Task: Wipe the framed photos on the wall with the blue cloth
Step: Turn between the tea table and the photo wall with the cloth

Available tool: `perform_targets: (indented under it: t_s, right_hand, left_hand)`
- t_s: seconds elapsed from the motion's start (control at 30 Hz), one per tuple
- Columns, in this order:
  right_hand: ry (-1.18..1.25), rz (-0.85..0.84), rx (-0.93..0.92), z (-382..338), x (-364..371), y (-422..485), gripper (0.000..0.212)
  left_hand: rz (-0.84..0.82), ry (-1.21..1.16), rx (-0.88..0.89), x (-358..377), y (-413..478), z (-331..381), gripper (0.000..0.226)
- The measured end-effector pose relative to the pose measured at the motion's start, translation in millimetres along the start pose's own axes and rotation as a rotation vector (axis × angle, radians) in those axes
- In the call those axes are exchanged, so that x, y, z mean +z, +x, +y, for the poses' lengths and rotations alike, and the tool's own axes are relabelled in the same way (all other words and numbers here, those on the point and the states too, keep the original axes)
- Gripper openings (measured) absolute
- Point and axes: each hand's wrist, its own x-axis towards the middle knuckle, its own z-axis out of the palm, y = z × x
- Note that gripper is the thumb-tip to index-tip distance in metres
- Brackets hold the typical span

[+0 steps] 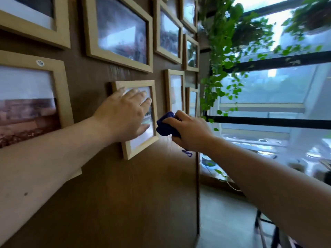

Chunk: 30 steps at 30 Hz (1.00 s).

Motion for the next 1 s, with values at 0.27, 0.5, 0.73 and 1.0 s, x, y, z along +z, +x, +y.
perform_targets:
  t_s: [0.27, 0.5, 0.73, 1.0]
  right_hand:
    - [-0.14, -0.168, 0.22, -12, -68, -111, 0.049]
    - [-0.28, -0.297, 0.417, -9, -145, -212, 0.053]
    - [-0.383, -0.347, 0.644, -10, -215, -339, 0.052]
    - [-0.441, -0.39, 0.98, -20, -282, -527, 0.058]
  left_hand:
    - [0.146, -0.273, 0.197, -18, -27, 79, 0.074]
    - [0.278, -0.493, 0.344, -57, -27, 160, 0.072]
    - [0.363, -0.709, 0.571, -106, -12, 277, 0.072]
    - [0.406, -0.862, 0.891, -185, -12, 456, 0.073]
